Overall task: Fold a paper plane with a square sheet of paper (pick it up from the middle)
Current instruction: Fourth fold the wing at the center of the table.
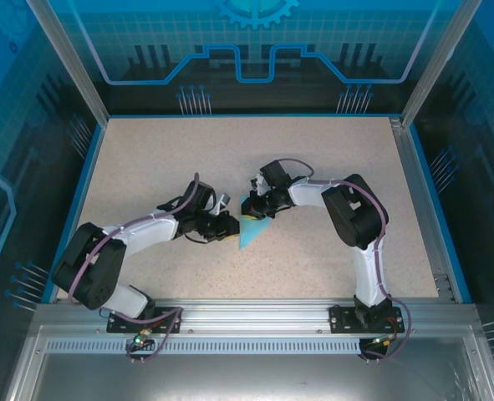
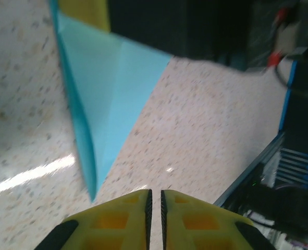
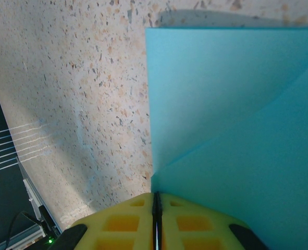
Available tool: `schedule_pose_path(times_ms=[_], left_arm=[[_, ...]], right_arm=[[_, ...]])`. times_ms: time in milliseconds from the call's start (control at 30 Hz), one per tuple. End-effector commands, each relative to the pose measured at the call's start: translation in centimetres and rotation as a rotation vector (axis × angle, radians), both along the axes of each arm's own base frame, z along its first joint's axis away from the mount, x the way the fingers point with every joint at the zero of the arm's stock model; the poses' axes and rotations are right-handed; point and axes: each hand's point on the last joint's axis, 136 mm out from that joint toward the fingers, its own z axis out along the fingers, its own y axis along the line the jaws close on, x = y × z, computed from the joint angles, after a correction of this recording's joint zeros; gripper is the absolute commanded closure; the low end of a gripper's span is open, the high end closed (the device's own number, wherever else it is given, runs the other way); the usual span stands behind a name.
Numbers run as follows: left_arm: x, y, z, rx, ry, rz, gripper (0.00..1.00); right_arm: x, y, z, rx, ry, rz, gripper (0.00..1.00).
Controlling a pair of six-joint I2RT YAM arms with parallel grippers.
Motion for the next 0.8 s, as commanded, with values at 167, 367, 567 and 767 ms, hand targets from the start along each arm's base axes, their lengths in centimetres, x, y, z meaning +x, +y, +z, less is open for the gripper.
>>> schedule_pose_path(times_ms=[167,367,567,767], left_arm=[[3.8,-3.1,0.3,-0.143,0.004,0.060,0.87],[3.7,-3.3,-2.0,-0.119,0.063,0.060,0.87],[2.7,-2.7,-4.7,-0.044,0.116,0.046,0.87],[0.6,-1.2,-7.7,0.043,0.175,0.032,0.88]], right_arm=[[-3.2,-3.6,-6.2,-0.184,0.143,-0.020,0.89],[-3.2,-3.7,-6.3,-0.185,0.145,-0.025,0.89],[-3.3,-3.8,-6.3,-0.186,0.146,-0.025,0.89],[-3.3,-3.8,-6.4,-0.191,0.150,-0.026,0.89]])
